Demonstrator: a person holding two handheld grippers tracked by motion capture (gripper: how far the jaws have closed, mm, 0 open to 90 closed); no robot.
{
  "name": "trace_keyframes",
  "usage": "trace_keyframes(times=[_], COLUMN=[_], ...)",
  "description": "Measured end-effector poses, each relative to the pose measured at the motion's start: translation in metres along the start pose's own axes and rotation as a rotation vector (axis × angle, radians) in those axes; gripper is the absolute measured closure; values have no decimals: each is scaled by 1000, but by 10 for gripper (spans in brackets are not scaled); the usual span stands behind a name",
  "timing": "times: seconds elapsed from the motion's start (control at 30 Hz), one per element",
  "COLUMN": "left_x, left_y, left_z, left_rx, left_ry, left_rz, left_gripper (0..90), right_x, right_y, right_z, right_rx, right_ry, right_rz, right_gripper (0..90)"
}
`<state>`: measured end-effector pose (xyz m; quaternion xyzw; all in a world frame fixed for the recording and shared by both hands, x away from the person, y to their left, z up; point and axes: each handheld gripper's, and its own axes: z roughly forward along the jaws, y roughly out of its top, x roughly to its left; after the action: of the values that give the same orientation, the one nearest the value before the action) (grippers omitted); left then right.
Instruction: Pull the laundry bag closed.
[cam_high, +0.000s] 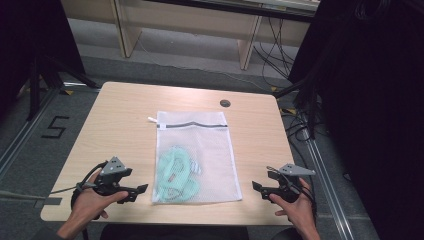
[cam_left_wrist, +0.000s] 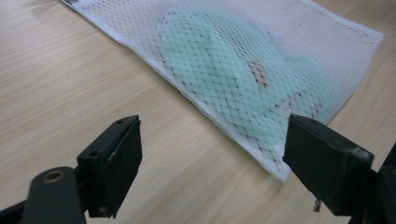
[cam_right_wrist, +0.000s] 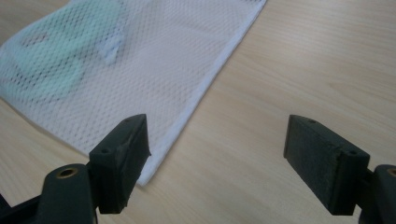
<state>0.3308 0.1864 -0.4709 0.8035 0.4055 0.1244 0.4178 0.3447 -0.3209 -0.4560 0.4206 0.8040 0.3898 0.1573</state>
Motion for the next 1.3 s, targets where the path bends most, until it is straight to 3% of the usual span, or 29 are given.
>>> trace_keyframes(times=[0.1, 0.13, 0.2, 0.27, 0.47, 0.5, 0.57, 0.67, 0.7, 0.73, 0.8, 0.83, 0.87, 0.93, 1.03, 1.07, 1.1, 1.13, 1.2, 1.3], left_x=[2, 2, 2, 0, 0, 1, 1, -3, -3, -2, -1, -2, -2, -4, -8, -9, -10, -10, -12, -16], left_y=[0, 0, 1, 1, 1, 1, 0, 0, 1, 1, 2, 2, 2, 3, 3, 4, 4, 5, 5, 6], left_z=[-1, -1, -1, 1, 1, 0, 1, 5, 5, 3, 4, 5, 4, 5, 7, 8, 8, 9, 11, 16], left_rx=[9, 14, 10, -21, -33, -11, -10, -38, -35, -9, -17, -28, -22, -33, -58, -61, -61, -58, -63, -64], left_ry=[-6, -7, -11, -4, 3, -3, -2, 1, 5, 7, 3, 1, -1, -37, -40, -47, -43, -50, -59, -77], left_rz=[24, 27, 19, -10, -2, 26, 50, 18, 21, 49, 38, 21, 30, 39, 26, 30, 28, 39, 37, 56], left_gripper=[194, 194, 193, 193, 195, 183, 174, 190, 189, 190, 201, 208, 216, 227, 256, 276, 283, 335, 370, 474], right_x=[3, 2, 4, 4, 6, 5, 8, 8, 8, 9, 7, 8, 10, 9, 12, 11, 15, 17, 18, 20], right_y=[0, 0, 0, 0, 0, 0, -1, 0, 0, 1, 1, 2, 1, 2, 2, 3, 3, 5, 7, 12], right_z=[2, 2, 2, 1, 3, 4, 5, 5, 5, 4, 4, 5, 6, 7, 7, 8, 9, 11, 14, 19], right_rx=[3, 4, 0, 11, 23, 20, 17, 23, 17, 16, 11, 13, 19, 21, 34, 38, 45, 62, 54, 56], right_ry=[24, 14, 12, -8, -8, -9, -17, -16, -16, -6, -15, -12, 1, 5, 26, 41, 59, 61, 68, 79], right_rz=[37, 15, 14, 8, 12, -17, -8, -15, -17, -10, -49, -46, -17, -47, -27, -49, -17, -54, -68, -134], right_gripper=[232, 232, 232, 230, 201, 201, 202, 212, 223, 237, 258, 264, 274, 290, 332, 349, 352, 405, 420, 496])
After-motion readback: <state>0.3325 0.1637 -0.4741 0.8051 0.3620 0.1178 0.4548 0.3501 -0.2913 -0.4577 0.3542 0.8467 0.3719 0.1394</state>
